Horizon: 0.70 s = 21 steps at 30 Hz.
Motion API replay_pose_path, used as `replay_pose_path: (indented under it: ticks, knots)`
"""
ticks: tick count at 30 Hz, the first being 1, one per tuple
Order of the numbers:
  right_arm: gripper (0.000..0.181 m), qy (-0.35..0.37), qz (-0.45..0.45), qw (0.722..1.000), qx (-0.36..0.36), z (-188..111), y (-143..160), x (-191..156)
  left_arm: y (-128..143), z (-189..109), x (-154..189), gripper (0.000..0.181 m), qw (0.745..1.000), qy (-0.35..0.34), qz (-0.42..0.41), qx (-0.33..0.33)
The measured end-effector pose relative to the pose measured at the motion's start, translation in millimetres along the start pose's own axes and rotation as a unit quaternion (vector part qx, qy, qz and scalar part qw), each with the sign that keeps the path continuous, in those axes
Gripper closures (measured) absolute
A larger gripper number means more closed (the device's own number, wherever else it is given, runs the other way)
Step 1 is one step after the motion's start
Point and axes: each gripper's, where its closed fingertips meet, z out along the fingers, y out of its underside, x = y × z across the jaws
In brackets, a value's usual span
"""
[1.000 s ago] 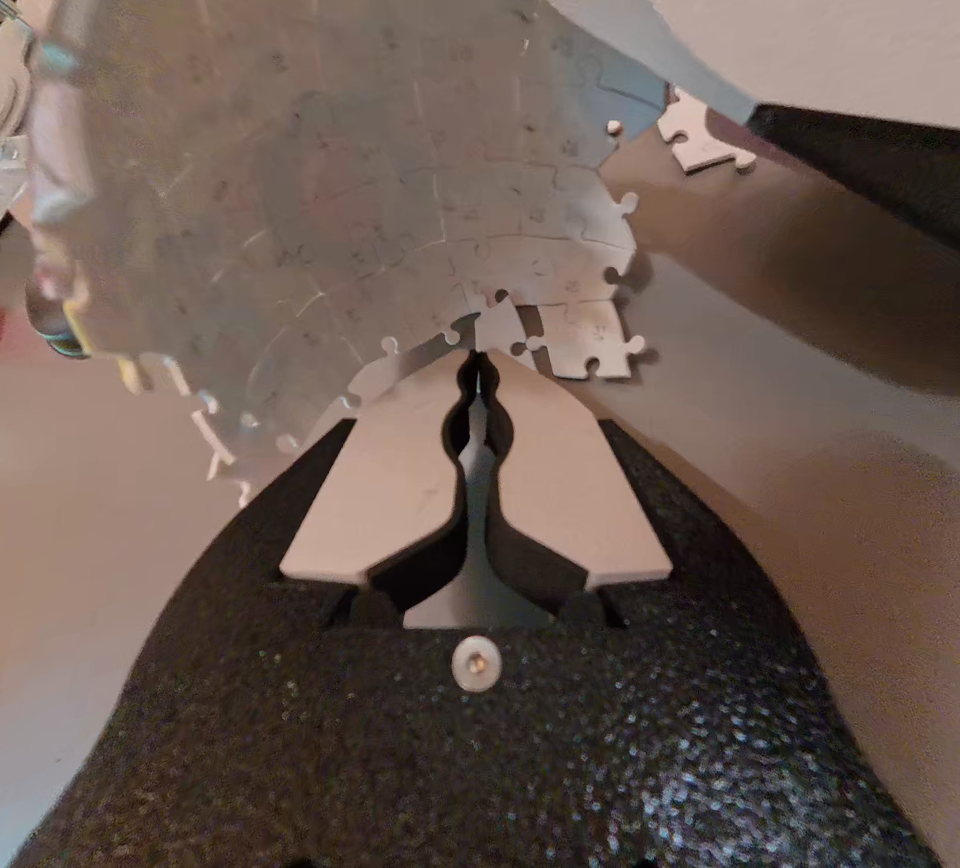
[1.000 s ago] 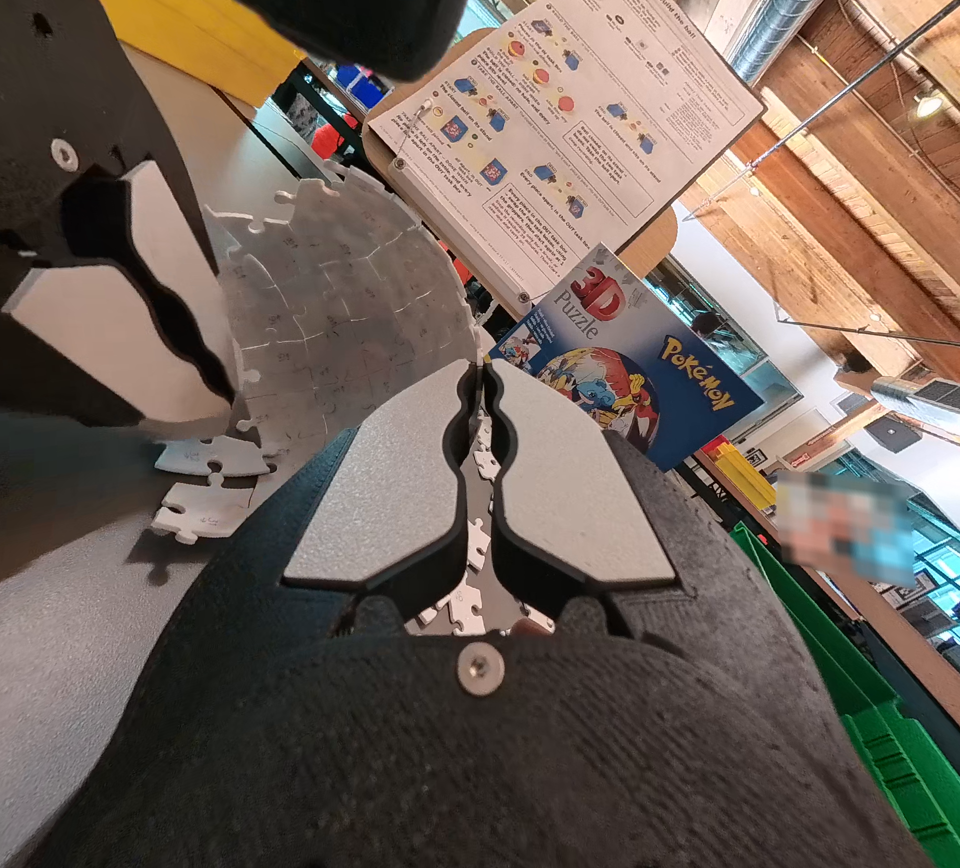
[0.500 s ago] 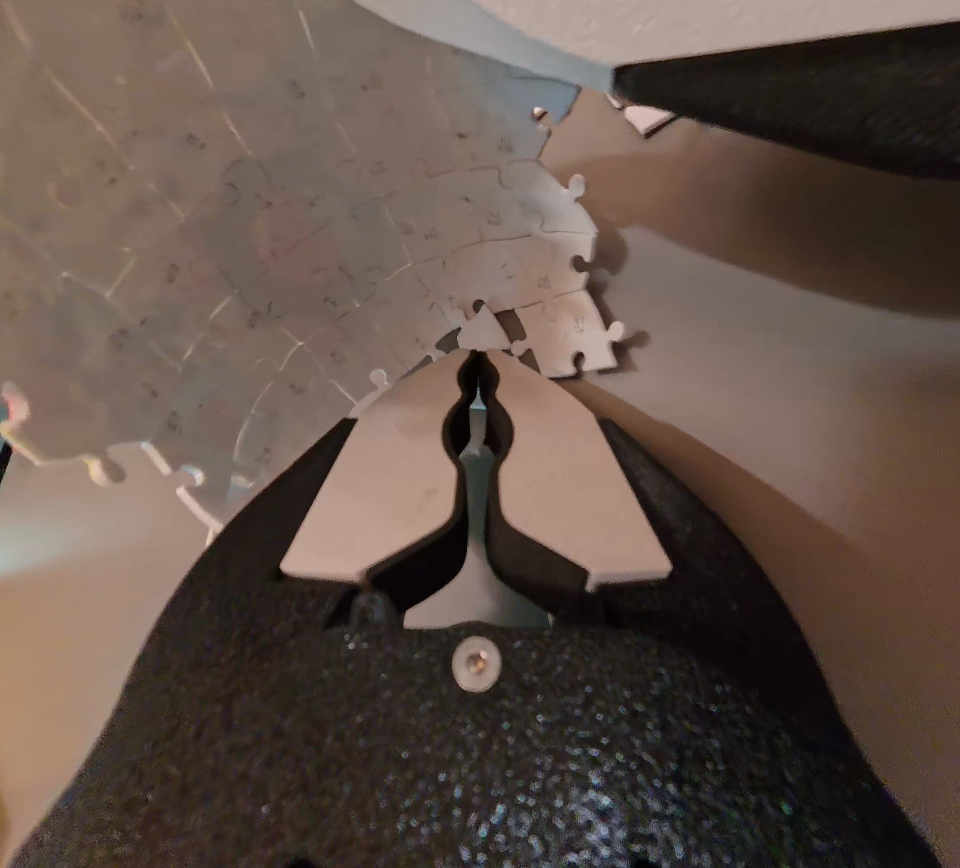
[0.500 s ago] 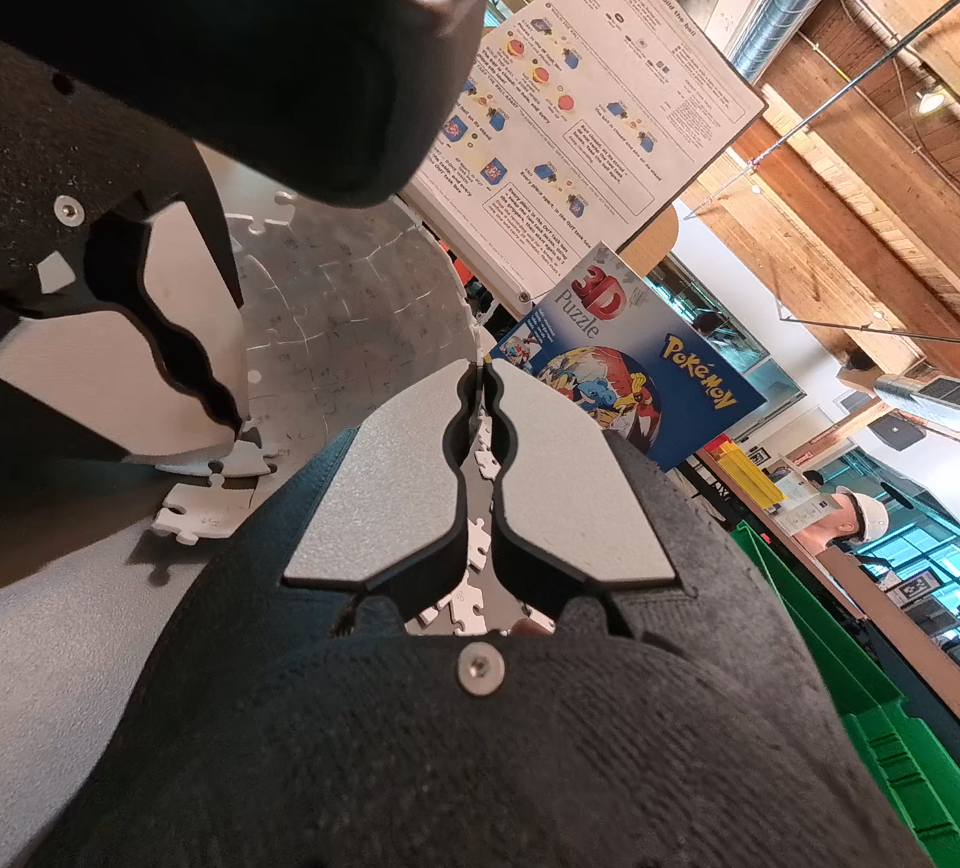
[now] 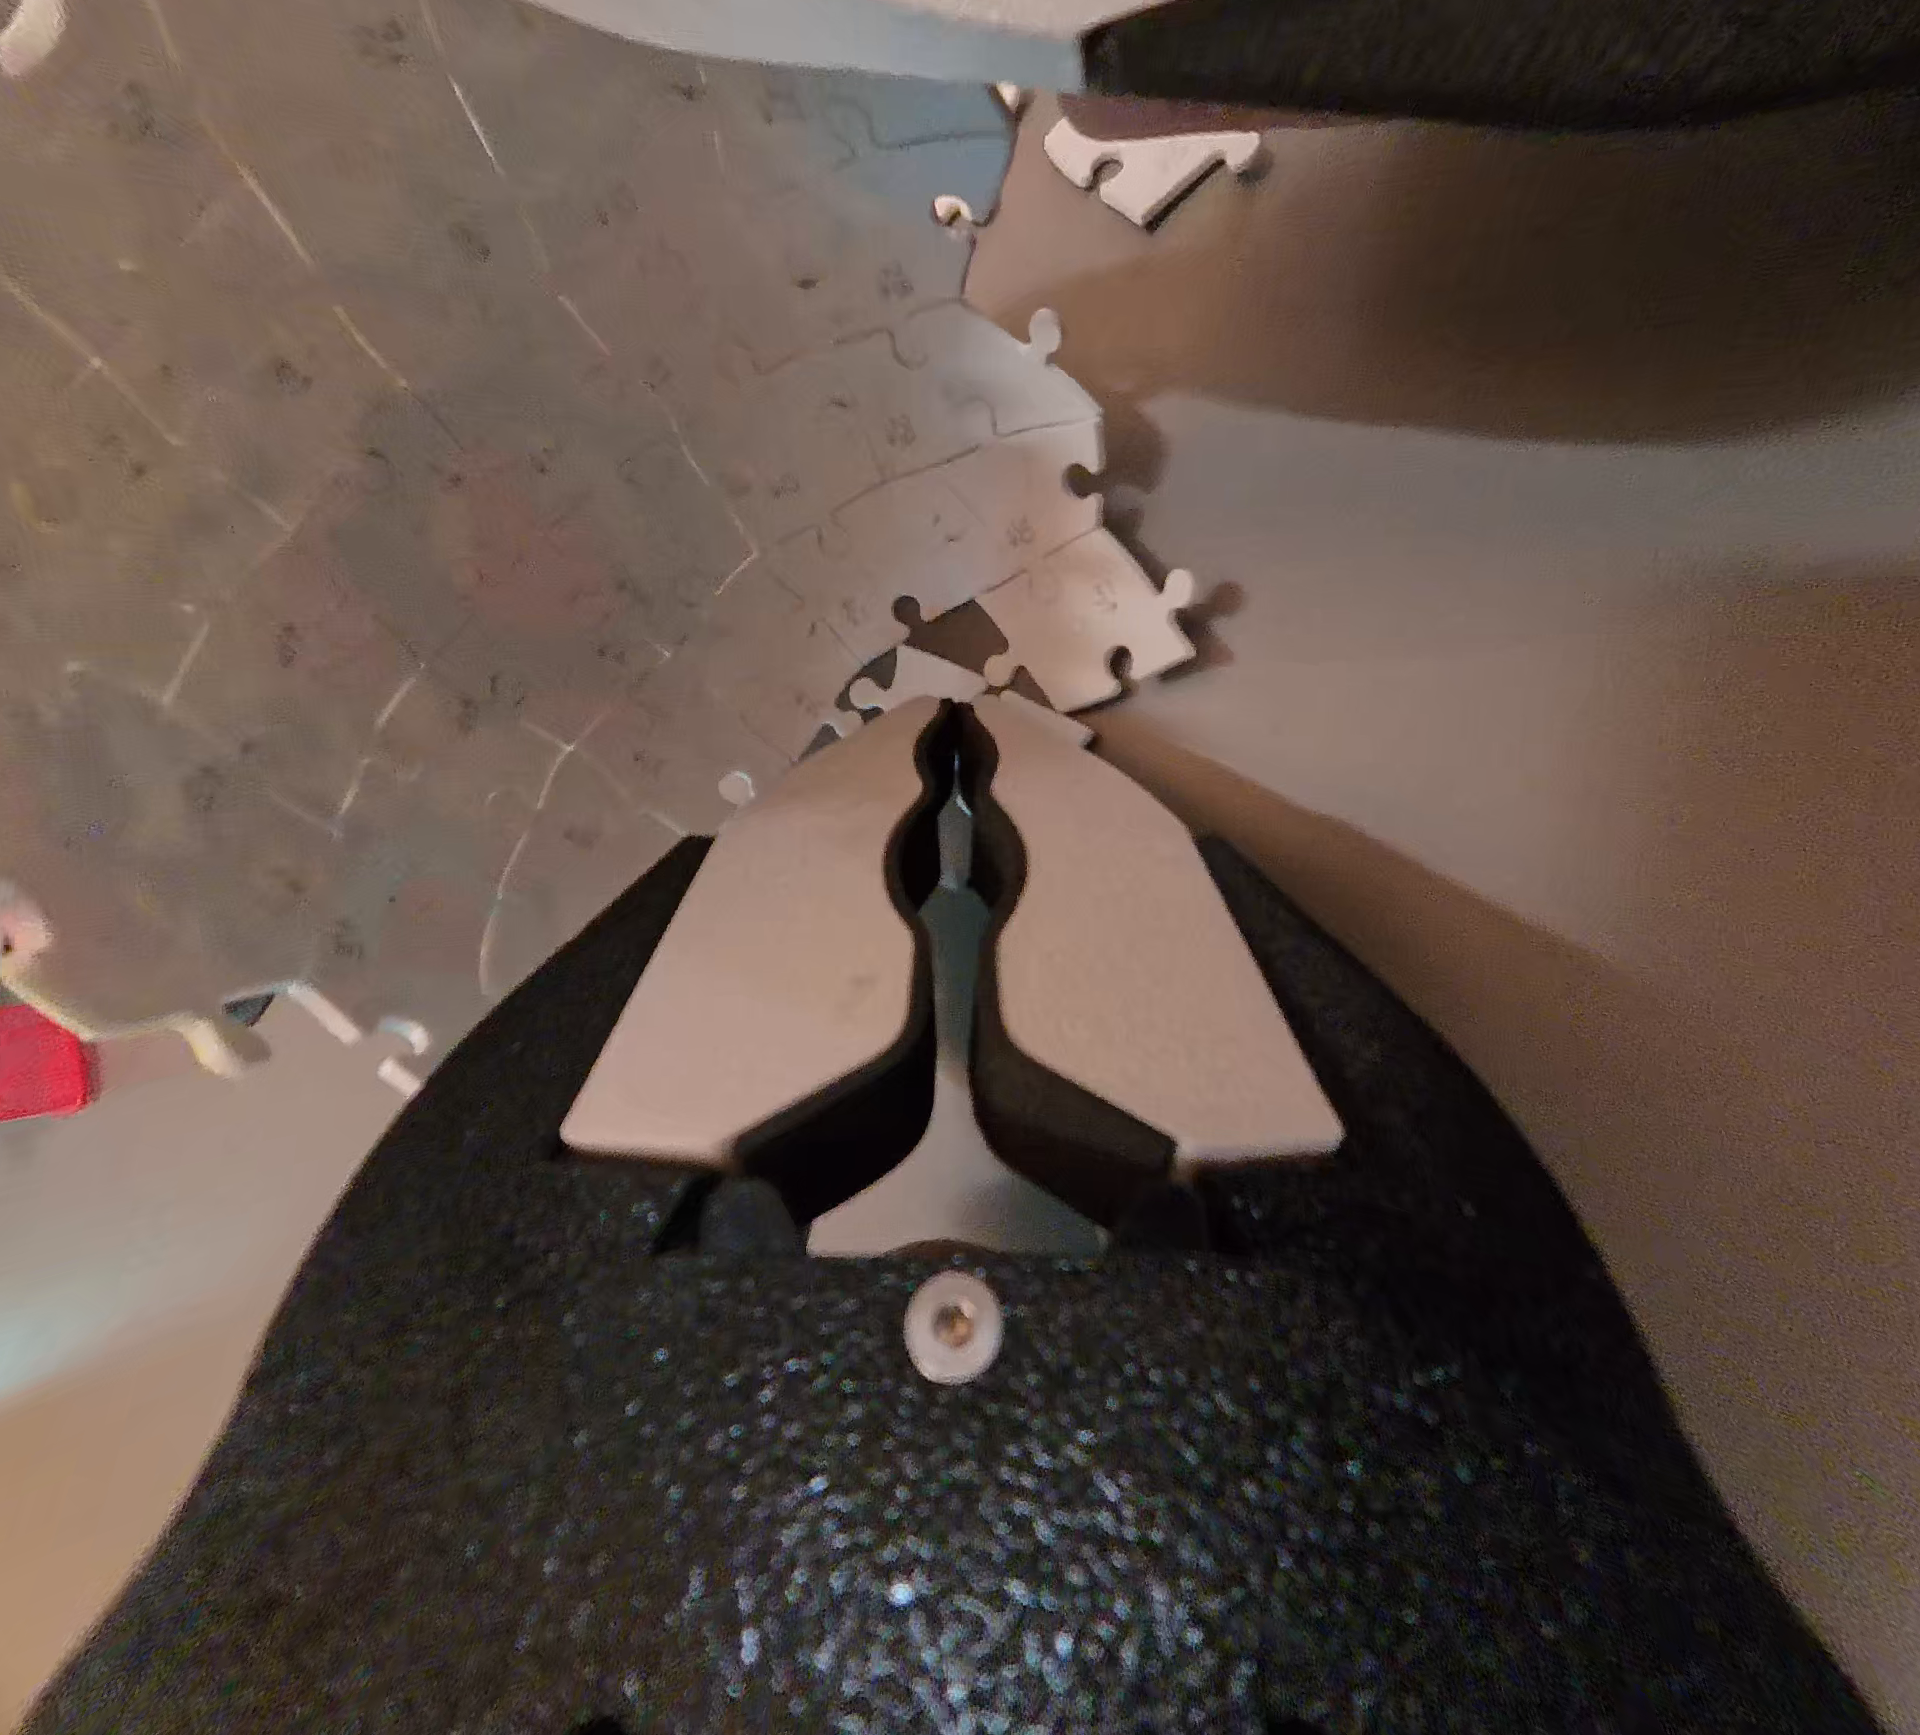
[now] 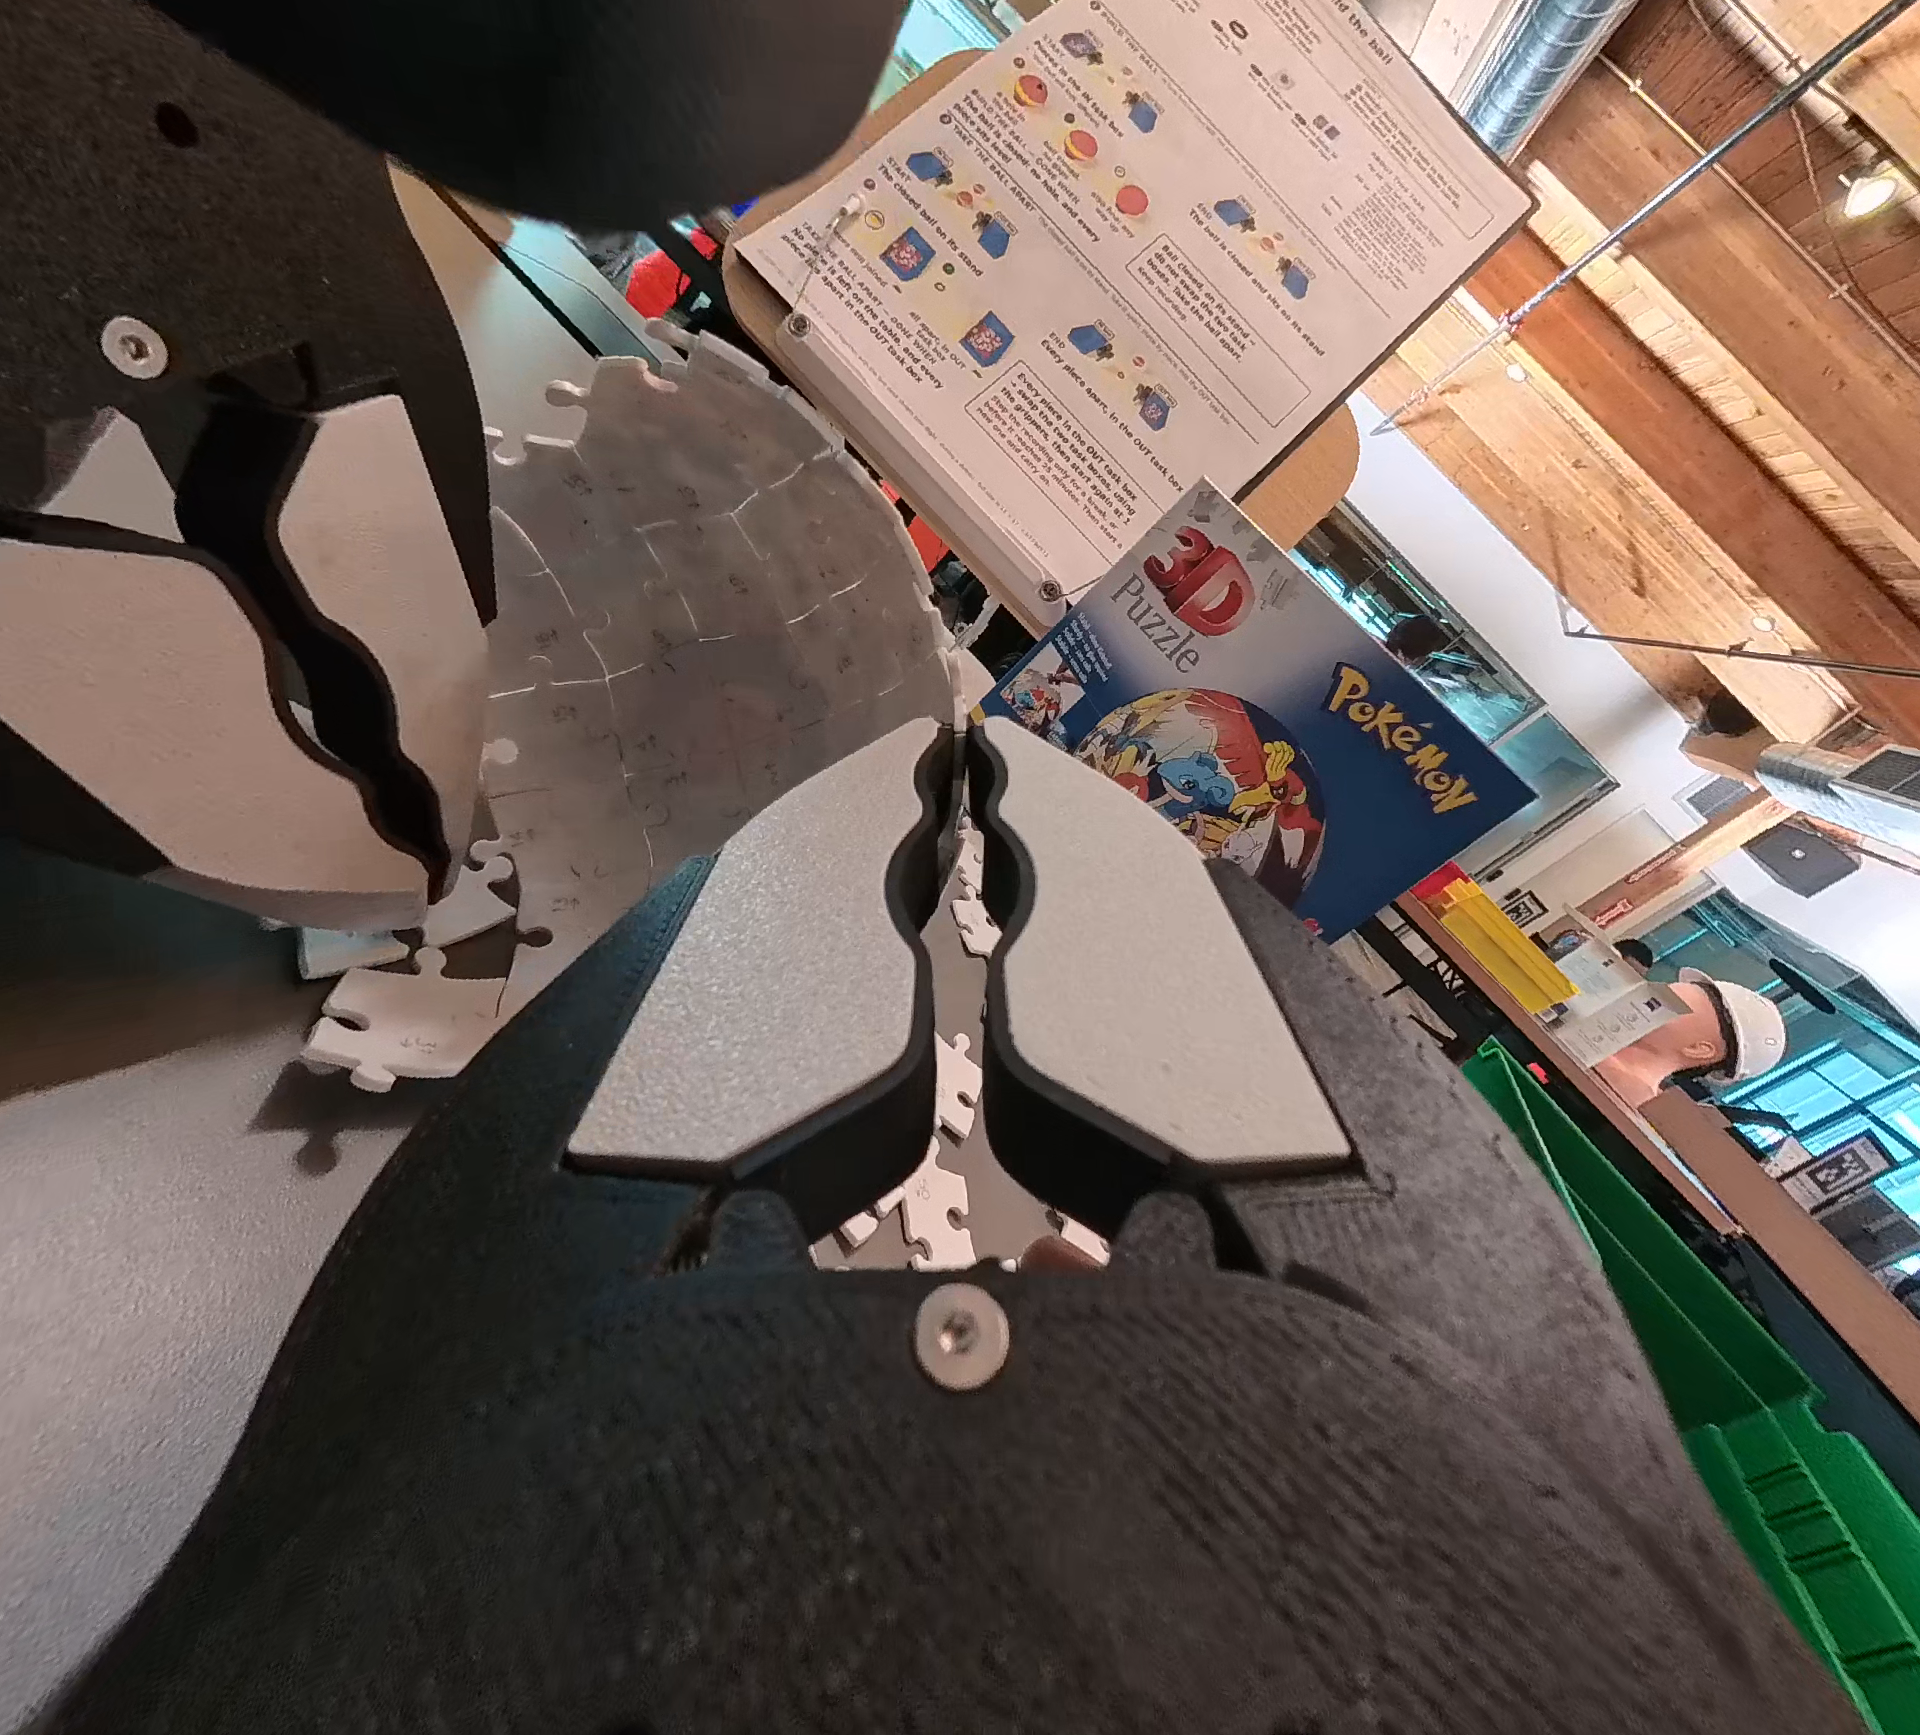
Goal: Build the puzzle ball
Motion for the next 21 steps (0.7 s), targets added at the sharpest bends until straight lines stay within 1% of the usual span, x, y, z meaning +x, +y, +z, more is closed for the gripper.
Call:
replay_pose_path:
  ticks: [4, 8, 13, 16, 21]
  knots:
    - [0.179, 0.000, 0.000, 1.000, 0.000, 0, 0, 0, 0, 0, 0, 0.181, 1.000, 0.000, 0.003, 0.009]
    - [0.179, 0.000, 0.000, 1.000, 0.000, 0, 0, 0, 1, -2, 1, 0.181, 1.000, 0.001, -0.013, 0.023]
    - [0.179, 0.000, -0.001, 1.000, 0.000, 0, 0, 0, 6, -8, -6, 0.177, 0.999, -0.039, -0.020, 0.013]
    - [0.179, 0.000, 0.000, 1.000, 0.000, 0, 0, 0, 13, -9, -7, 0.175, 0.998, -0.049, -0.024, -0.012]
    - [0.179, 0.000, 0.000, 1.000, 0.000, 0, 0, 0, 10, -6, -6, 0.177, 0.998, -0.048, -0.027, -0.002]
